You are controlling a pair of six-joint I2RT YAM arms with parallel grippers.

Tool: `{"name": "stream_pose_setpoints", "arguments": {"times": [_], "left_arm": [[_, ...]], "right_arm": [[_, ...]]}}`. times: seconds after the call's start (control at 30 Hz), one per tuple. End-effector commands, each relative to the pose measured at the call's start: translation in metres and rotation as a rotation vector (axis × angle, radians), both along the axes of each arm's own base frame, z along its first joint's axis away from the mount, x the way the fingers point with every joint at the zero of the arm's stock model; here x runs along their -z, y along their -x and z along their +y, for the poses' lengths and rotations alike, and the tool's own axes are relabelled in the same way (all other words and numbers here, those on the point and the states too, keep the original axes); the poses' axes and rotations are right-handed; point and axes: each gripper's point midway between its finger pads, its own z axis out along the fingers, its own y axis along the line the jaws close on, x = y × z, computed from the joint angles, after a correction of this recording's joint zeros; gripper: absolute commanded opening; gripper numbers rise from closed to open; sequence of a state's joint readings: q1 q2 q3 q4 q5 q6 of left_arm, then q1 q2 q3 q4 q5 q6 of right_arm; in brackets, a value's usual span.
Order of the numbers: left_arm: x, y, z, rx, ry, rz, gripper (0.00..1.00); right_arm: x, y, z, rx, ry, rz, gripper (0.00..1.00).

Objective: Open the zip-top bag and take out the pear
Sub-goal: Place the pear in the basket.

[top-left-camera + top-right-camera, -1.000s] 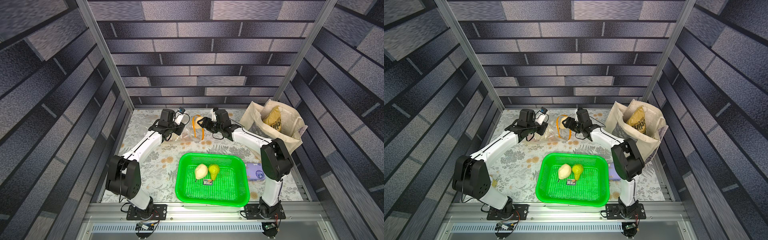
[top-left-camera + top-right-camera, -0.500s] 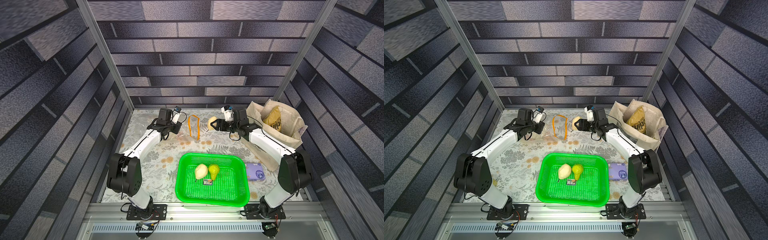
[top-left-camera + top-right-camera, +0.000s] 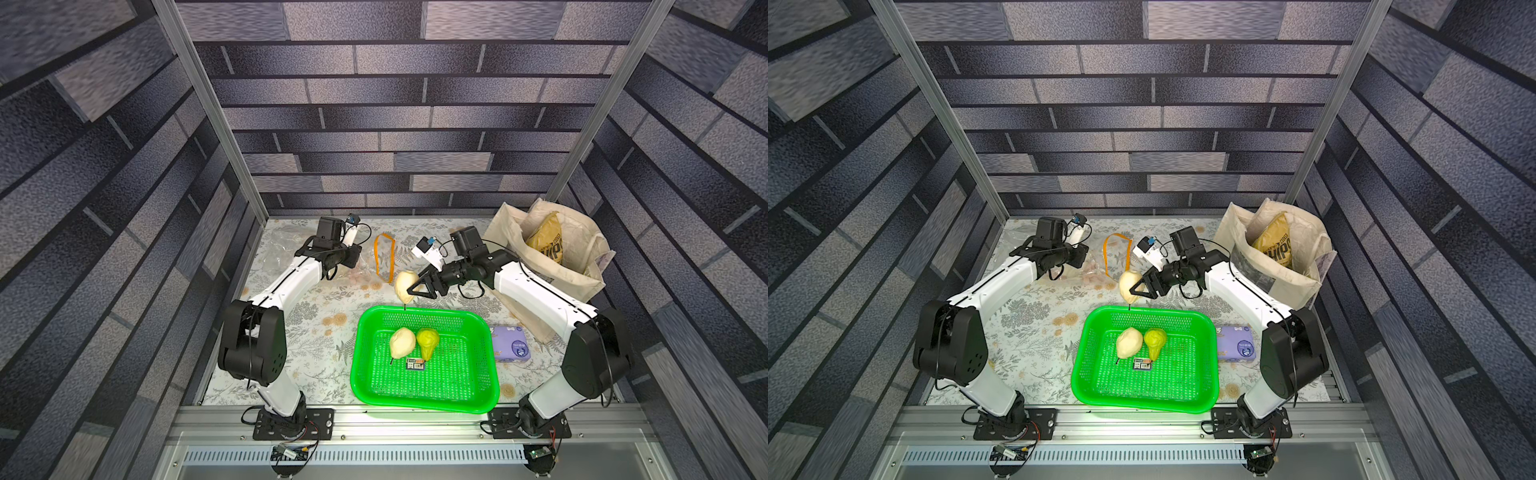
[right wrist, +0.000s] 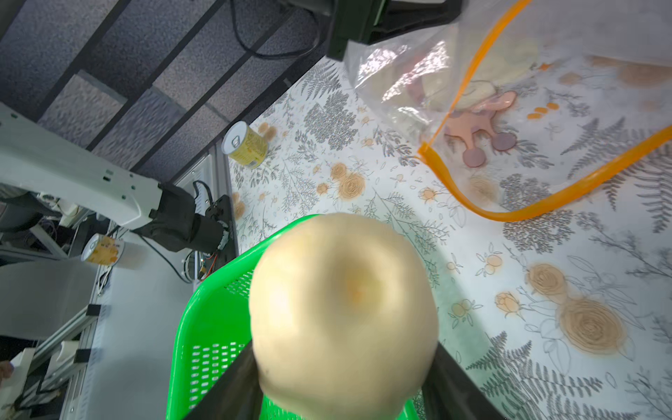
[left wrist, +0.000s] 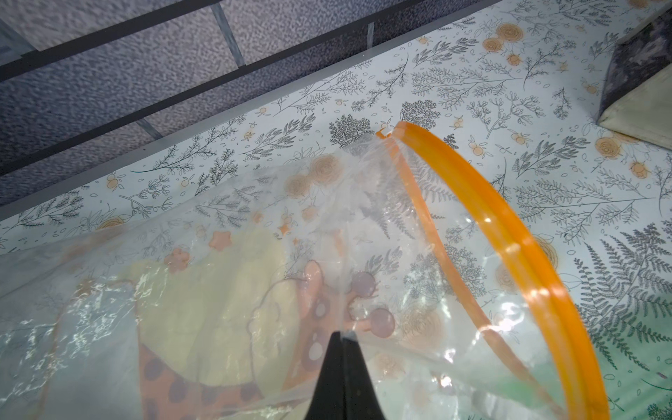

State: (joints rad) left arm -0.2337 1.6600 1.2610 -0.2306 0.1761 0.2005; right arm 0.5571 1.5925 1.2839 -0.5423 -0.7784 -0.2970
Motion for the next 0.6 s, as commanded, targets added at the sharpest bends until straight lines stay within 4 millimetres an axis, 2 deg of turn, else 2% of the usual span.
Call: {"name": "stream_pose_setpoints", "arguments": {"times": [0.0,0.13,0.2,0.33,0.43,0.57], "left_arm": [[-0.006,-0.002,0.000,-0.011,0.020,0.009,0.00],[-0.006,-0.002,0.000,-0.009,0.021,0.008,0.00],[-0.005,-0.002,-0.001,-0.008,0.022,0.011,0.00],[-0.006,-0.002,-0.001,-0.007,0.024,0.011,0.00],[-0.005,-0.002,-0.001,-0.008,0.023,0.011,0.00],[-0.005,-0.001,-0.002,-0.006,0.023,0.011,0.00]], "right_arm": [[0.003,0.049,0.001,-0.247,-0.008,-0.136,0.65],[0.016,0.082,0.003,-0.443,0.007,-0.272,0.70],[0.020,0.093,0.006,-0.500,0.024,-0.282,0.71],[0.041,0.116,0.011,-0.622,0.105,-0.285,0.73],[0.057,0.124,0.012,-0.671,0.168,-0.289,0.74],[0.072,0.123,0.012,-0.691,0.254,-0.299,0.76]]}}
